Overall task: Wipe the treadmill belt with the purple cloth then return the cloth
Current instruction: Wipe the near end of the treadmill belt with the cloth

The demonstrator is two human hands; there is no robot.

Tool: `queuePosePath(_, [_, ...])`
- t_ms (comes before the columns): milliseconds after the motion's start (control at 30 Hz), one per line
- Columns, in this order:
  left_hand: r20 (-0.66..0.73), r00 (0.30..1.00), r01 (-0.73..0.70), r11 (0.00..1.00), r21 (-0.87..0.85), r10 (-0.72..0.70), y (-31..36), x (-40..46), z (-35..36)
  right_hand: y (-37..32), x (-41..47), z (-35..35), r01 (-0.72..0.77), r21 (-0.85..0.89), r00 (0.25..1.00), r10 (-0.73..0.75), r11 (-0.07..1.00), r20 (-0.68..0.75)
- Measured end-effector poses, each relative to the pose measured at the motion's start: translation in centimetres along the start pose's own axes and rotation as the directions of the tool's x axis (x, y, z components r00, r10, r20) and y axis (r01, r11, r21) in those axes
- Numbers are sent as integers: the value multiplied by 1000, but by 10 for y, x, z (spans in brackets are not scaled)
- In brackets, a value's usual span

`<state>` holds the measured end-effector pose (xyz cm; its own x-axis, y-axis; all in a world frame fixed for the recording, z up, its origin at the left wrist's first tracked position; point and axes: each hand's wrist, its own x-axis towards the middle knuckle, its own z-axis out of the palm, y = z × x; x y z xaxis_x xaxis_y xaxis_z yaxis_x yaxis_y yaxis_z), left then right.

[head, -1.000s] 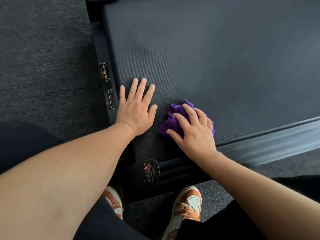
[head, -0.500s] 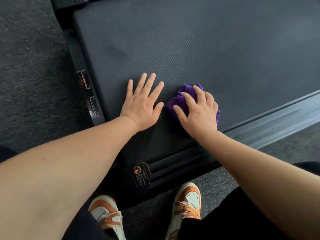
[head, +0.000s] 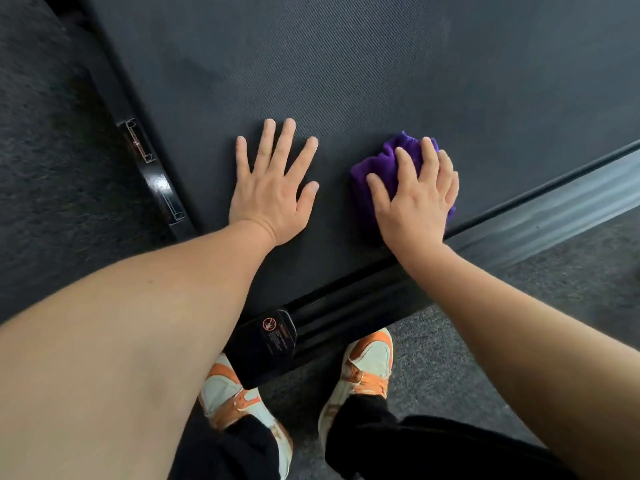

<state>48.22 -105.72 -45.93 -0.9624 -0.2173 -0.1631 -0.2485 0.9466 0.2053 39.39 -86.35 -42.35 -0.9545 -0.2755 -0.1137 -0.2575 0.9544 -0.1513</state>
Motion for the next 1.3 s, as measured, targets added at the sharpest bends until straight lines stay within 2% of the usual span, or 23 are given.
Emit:
queuePosePath(100, [24,998,-58,998,30,57,-1,1,0,-20,-3,3,-40,55,999,40,998,9])
queuePosePath(200, [29,996,-88,996,31,87,-3,0,-1,-27,-18,8,99,49,995,-99,994,1])
queuePosePath(300, [38,994,-108,994,33,106,-4,-1,-1,-16,-33,10,189,32,982,-189,982,22])
queuePosePath(433, [53,994,-102,994,42,100,-3,1,-1,5,-29,6,146,18,989,-146,989,-7])
queuePosePath(567, [59,994,-97,995,32,95,-3,1,-1,29,3,5,225,-39,973,-226,974,-39])
queuePosePath(667, [73,994,-84,996,43,80,-2,2,-1,29,31,2,93,-21,992,-94,995,-85])
queuePosePath(733, [82,994,-83,995,54,78,-2,2,-2,14,38,2,-9,26,999,11,1000,-49])
queuePosePath(800, [87,993,-86,994,62,81,-2,2,-2,1,36,2,-33,43,999,33,999,-4])
queuePosePath(933, [102,992,-86,994,69,79,-2,3,-2,2,20,1,138,31,990,-138,990,0])
queuePosePath(1067, [103,992,-77,995,60,71,-2,3,-3,18,4,0,307,14,950,-307,952,54])
queuePosePath(1133, [103,991,-86,995,47,80,-2,3,-2,31,6,-3,323,-17,944,-321,946,72])
queuePosePath(1167, [106,991,-88,995,43,83,-3,4,-2,37,9,-5,272,-30,960,-270,962,68])
queuePosePath(1233, [108,990,-90,995,37,86,-3,4,-2,43,19,-12,25,-19,998,-23,1000,56])
queuePosePath(1300, [108,990,-94,995,33,90,-3,3,-2,41,36,-18,-272,40,960,268,962,78])
